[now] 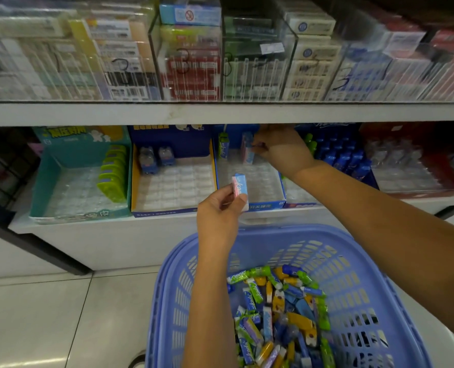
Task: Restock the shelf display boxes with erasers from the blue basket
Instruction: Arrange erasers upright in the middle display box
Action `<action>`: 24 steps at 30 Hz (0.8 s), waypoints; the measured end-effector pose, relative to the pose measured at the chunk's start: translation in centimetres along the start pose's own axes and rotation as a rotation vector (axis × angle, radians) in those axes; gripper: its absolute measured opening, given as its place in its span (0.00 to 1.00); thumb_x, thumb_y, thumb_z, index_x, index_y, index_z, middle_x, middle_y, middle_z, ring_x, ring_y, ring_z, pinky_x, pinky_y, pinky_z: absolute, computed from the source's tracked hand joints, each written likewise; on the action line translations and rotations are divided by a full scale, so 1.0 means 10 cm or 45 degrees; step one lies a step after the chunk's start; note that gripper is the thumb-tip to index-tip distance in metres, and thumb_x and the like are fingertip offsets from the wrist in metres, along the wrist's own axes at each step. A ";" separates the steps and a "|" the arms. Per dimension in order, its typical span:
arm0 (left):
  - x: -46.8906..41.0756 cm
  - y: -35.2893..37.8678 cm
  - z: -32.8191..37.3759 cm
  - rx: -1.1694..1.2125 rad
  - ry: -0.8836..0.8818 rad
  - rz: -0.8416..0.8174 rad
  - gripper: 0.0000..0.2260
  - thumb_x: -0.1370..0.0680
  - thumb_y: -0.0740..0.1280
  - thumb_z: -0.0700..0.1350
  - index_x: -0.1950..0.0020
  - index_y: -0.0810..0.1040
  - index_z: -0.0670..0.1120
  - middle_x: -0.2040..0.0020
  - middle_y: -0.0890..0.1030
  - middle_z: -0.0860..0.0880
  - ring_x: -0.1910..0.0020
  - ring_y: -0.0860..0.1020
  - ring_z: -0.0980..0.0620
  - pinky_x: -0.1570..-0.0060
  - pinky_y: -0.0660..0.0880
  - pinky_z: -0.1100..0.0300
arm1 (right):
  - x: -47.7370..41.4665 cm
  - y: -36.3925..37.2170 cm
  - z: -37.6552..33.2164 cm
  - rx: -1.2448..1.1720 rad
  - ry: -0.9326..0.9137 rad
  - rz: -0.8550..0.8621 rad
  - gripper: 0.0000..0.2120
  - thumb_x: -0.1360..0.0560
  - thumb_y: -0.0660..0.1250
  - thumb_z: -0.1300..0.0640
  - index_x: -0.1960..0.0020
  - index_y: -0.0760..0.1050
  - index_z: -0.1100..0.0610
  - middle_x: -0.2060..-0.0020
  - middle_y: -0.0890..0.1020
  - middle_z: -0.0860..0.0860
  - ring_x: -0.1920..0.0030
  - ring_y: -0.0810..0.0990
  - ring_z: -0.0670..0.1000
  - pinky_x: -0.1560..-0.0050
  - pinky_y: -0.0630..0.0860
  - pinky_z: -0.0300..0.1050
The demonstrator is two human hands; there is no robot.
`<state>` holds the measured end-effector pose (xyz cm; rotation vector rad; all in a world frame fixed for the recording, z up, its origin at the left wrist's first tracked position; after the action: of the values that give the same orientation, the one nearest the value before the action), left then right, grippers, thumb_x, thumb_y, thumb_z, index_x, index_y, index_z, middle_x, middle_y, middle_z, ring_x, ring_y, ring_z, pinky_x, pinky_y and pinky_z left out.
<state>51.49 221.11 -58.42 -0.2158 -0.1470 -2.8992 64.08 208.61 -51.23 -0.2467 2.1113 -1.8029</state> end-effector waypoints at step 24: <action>0.09 0.39 0.04 -1.158 0.397 -0.332 0.22 0.19 0.61 0.47 0.26 0.64 0.46 0.25 0.63 0.50 0.24 0.53 0.52 0.27 0.53 0.61 | 0.17 -0.04 0.15 -0.551 0.146 0.275 0.09 0.25 0.68 0.62 0.46 0.78 0.64 0.49 0.83 0.57 0.49 0.81 0.54 0.47 0.73 0.38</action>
<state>51.58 217.14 -57.52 0.1278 1.2811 -2.9690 63.07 206.55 -51.25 -0.0183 2.4847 -1.2550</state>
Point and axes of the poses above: each hand's wrist, its own x-axis away from the middle knuckle, its own y-axis out of the palm, z = x × y, the point moved 7 cm from there along -x, towards the middle knuckle
